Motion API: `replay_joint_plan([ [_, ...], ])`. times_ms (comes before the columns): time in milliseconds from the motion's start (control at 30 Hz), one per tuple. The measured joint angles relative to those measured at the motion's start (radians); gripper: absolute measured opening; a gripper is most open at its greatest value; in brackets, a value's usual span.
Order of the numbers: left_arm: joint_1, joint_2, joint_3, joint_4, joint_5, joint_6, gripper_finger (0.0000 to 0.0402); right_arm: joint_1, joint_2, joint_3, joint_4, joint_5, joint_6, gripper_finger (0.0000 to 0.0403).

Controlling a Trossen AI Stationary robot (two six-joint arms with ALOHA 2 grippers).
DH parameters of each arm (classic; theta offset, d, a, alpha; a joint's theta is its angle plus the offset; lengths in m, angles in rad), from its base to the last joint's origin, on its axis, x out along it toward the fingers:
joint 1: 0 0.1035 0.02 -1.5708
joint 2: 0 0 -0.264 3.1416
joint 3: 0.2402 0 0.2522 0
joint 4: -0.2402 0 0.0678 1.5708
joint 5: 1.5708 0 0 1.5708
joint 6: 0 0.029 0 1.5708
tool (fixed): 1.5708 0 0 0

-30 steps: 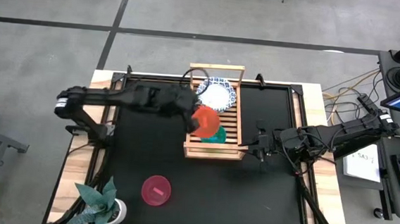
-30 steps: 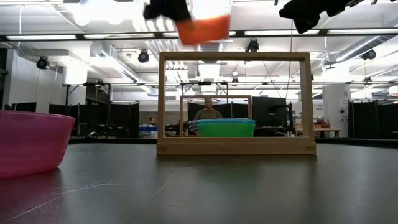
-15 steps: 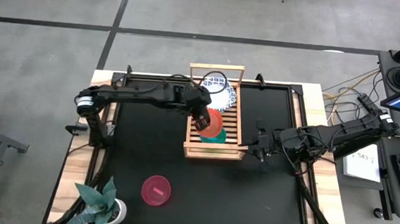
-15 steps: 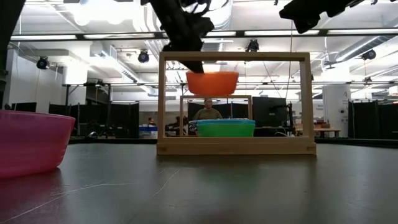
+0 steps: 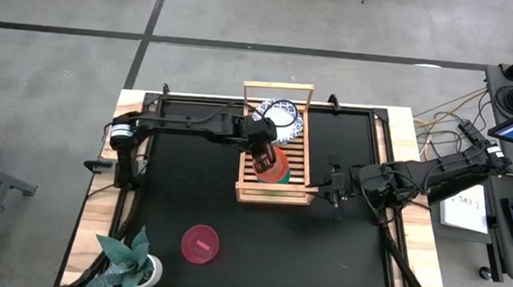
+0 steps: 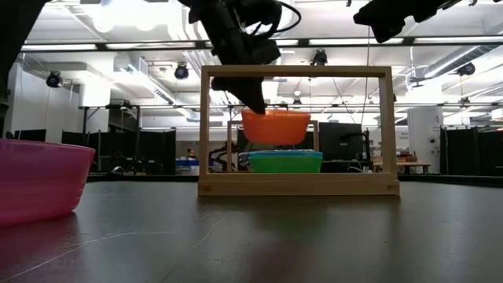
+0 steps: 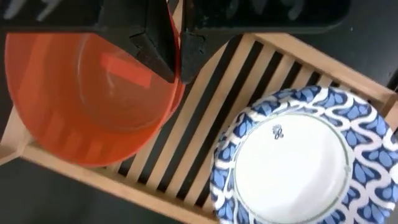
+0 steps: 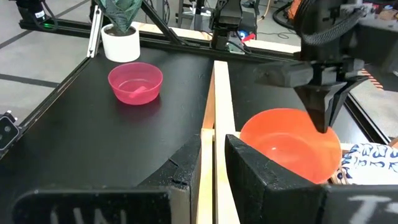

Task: Place and stack bowls onto a shelf
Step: Stack the orange bowl on top of the blue bowl on the shelf, then stack the pink bowl on top of the orange bowl on the shelf

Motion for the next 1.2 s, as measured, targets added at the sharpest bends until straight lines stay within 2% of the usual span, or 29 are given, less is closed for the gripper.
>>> replay_joint_plan([
  [167, 0.0, 0.0, 0.0, 0.005, 0.014, 0.001, 0.0022, 0.0, 0.0, 0.0, -0.008, 0.0, 0.0, 0.0061],
  [600, -0.002, 0.001, 0.0, 0.022, 0.029, 0.021, 0.0126, 0.0, 0.0, 0.0, -0.012, 0.001, 0.001, 0.0061],
  [800, -0.028, -0.006, 0.004, -0.049, 0.027, 0.069, 0.0124, 0.0, 0.0, 0.001, -0.012, 0.001, 0.001, 0.0061],
  [1033, -0.083, -0.022, 0.004, -0.138, 0.027, 0.019, 0.0105, 0.0, 0.0, 0.001, -0.012, 0.001, -0.006, 0.0061],
  [1200, -0.108, -0.081, 0.004, -0.181, 0.021, -0.006, 0.0098, 0.0, 0.0, 0.002, -0.012, 0.001, -0.004, 0.0061],
])
